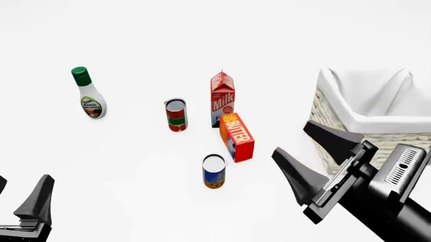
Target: Pick the alphabet soup and place it in the basket.
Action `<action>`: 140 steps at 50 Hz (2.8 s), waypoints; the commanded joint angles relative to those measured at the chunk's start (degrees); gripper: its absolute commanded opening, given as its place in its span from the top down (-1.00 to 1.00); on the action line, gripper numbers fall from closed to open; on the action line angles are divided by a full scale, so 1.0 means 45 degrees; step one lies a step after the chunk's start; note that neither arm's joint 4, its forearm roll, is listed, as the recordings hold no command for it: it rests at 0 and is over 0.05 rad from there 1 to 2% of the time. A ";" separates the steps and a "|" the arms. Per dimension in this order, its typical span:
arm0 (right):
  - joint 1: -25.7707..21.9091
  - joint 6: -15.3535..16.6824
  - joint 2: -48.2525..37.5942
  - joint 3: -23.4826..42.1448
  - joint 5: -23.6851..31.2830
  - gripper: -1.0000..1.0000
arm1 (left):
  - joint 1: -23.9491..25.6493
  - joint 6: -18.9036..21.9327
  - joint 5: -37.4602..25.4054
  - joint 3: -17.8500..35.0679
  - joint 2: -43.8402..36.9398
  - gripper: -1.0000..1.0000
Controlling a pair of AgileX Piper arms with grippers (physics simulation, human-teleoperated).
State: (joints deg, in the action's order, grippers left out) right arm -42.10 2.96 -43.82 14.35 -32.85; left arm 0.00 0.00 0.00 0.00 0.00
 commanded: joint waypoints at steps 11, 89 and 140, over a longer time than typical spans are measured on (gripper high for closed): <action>-0.0002 -0.0399 -0.1678 -0.0223 -0.1608 -1.00 | 0.0000 0.0000 0.0000 0.0000 0.0000 -1.00; 0.0076 -0.1571 -0.7911 0.0033 -0.6343 -1.00 | 0.0000 0.0000 0.0000 0.0000 0.0000 -1.00; 0.0347 -0.2117 -1.0984 0.0744 -0.8005 -1.00 | 0.0000 0.0000 0.0000 0.0000 0.0000 -1.00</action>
State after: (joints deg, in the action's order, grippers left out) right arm -40.57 -6.11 -90.81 17.04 -67.66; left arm 0.00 0.00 0.00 0.00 0.00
